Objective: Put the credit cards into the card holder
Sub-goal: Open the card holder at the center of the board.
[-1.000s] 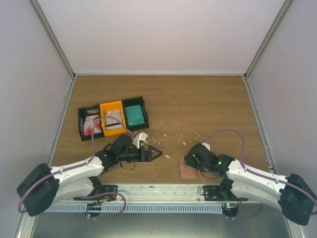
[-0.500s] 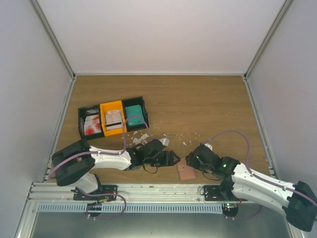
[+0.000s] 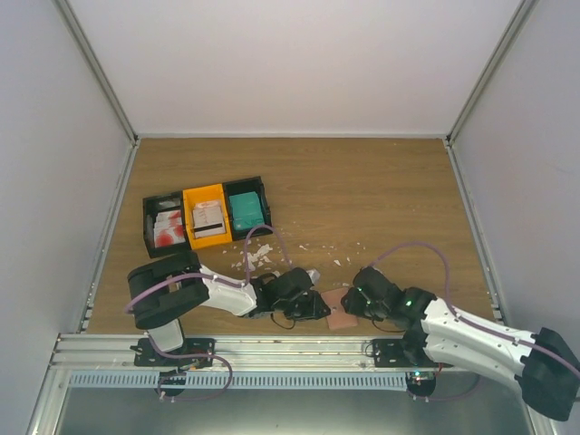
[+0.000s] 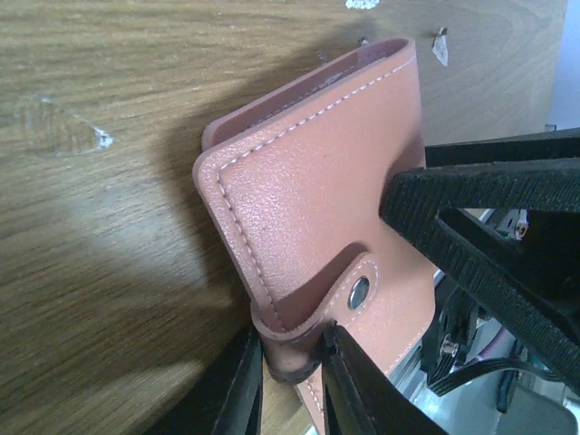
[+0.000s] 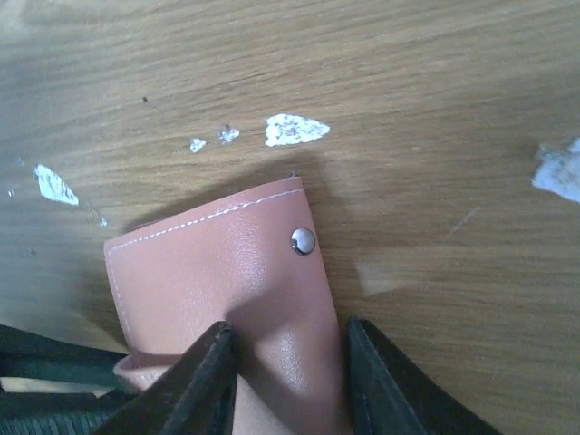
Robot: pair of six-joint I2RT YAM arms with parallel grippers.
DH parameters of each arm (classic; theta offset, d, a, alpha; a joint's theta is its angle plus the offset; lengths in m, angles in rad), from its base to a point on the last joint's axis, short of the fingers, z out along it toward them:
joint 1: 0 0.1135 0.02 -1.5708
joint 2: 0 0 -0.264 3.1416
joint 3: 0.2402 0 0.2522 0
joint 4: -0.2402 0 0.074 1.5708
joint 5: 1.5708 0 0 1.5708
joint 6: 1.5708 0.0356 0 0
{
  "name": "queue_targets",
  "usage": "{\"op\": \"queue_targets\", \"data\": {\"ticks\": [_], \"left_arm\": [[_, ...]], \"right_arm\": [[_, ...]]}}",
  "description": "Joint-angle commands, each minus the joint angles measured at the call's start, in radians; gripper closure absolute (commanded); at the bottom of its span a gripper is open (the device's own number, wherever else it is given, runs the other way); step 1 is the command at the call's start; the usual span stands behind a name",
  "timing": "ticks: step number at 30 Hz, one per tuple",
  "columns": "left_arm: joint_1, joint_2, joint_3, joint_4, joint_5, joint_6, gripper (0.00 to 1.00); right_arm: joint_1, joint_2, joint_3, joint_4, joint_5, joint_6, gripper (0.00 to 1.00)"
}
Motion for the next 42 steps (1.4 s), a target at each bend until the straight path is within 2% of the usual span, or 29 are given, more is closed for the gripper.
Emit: {"op": "queue_targets", "data": {"ticks": [1, 5, 12, 14, 19, 23, 30, 38, 42], "left_arm": [[0.001, 0.003, -0.003, 0.007, -0.03, 0.009, 0.83], [0.041, -0.034, 0.008, -0.073, -0.086, 0.062, 0.87], [0.143, -0.045, 0.03, -0.134, -0.061, 0.156, 0.91], [0.172, -0.044, 0.032, -0.153, -0.053, 0.183, 0.91], [0.205, -0.024, 0.041, -0.186, -0.032, 0.228, 0.9], [0.21, -0.003, 0.049, -0.191, -0.016, 0.231, 0.91], [0.22, 0.017, 0.054, -0.195, 0.0, 0.234, 0.91], [0.223, 0.032, 0.049, -0.163, 0.023, 0.231, 0.91], [0.223, 0.027, 0.04, -0.151, 0.026, 0.229, 0.91]], "right_arm": [[0.009, 0.034, -0.032, 0.087, -0.084, -0.032, 0.69], [0.009, 0.049, -0.049, 0.19, -0.087, -0.017, 0.74], [-0.012, 0.156, -0.043, 0.388, -0.097, -0.054, 0.78], [-0.037, 0.18, -0.046, 0.42, -0.112, -0.076, 0.75], [-0.108, 0.167, -0.083, 0.449, -0.19, -0.124, 0.59], [-0.155, 0.11, -0.144, 0.515, -0.299, -0.137, 0.57], [-0.218, 0.058, -0.265, 0.759, -0.413, -0.089, 0.59], [-0.254, 0.197, -0.268, 0.979, -0.486, -0.069, 0.6], [-0.255, 0.263, -0.265, 1.032, -0.49, -0.054, 0.71]]}}
